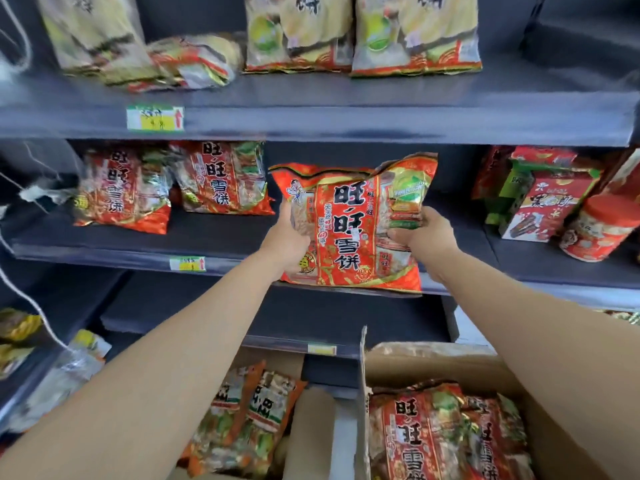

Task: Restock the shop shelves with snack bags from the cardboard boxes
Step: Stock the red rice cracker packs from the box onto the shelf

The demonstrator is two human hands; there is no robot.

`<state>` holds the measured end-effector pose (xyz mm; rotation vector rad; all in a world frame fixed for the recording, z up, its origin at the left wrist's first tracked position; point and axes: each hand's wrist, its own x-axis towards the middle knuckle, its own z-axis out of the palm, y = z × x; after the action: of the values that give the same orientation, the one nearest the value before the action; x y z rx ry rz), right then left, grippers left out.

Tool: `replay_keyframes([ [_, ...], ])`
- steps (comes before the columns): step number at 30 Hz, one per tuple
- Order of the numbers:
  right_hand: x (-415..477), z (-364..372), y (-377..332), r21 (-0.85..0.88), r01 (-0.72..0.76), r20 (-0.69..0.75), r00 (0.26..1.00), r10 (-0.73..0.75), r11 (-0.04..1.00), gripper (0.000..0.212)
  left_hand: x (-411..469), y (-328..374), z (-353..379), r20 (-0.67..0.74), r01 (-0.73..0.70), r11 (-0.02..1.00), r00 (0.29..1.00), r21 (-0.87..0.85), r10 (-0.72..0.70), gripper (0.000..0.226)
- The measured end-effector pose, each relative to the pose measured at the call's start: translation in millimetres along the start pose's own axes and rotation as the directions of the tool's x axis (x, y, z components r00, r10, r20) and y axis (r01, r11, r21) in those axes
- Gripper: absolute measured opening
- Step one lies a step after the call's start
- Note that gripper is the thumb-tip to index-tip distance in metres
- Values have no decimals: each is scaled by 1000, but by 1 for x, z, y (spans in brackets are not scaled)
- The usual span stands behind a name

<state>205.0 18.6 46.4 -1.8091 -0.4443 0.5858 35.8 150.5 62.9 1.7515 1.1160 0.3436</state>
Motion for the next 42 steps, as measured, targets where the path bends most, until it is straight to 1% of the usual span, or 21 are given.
replay_keyframes([
  [5,54,52,-14,-24,63,-75,995,-64,998,34,73,-5,-28,-60,-49,999,997,16,50,83],
  [9,99,84,-17,-95,77,-148,985,-90,993,34,127,-9,-34,-113,-98,995,988,36,101,80],
  [12,128,98,-16,-117,66,-183,979,-87,991,35,161,-10,-33,-123,-94,995,988,30,97,75],
  [16,160,111,-7,-165,27,-224,973,-64,986,35,196,-15,-26,-114,-127,991,985,41,131,59],
  [20,186,121,-8,-242,15,-280,956,-84,970,39,227,-19,-22,-100,-111,994,989,25,113,58],
  [24,209,133,-13,-258,3,-315,945,-88,966,38,253,-19,-23,-118,-114,993,986,12,114,53],
  [26,218,139,-12,-255,-9,-313,947,-74,967,38,261,-20,-24,-119,-117,993,986,23,118,55],
  [28,223,143,-7,-251,-34,-294,955,-43,967,44,268,-22,-23,-105,-98,994,989,39,102,63],
  [32,220,145,3,-183,-78,-237,971,33,980,70,271,-25,-18,-65,-33,997,997,75,38,78],
  [35,216,145,7,-158,-82,-205,978,48,984,83,271,-25,-15,-102,-5,995,995,102,16,69],
  [38,209,146,13,-247,-81,-181,983,36,966,81,270,-29,-12,-123,53,992,992,112,-39,60],
  [41,201,146,19,-268,-97,-135,989,63,958,81,263,-29,-11,-110,79,990,992,115,-67,66],
  [42,199,146,21,-269,-87,-118,991,57,959,77,260,-28,-11,-108,76,990,992,119,-63,67],
])
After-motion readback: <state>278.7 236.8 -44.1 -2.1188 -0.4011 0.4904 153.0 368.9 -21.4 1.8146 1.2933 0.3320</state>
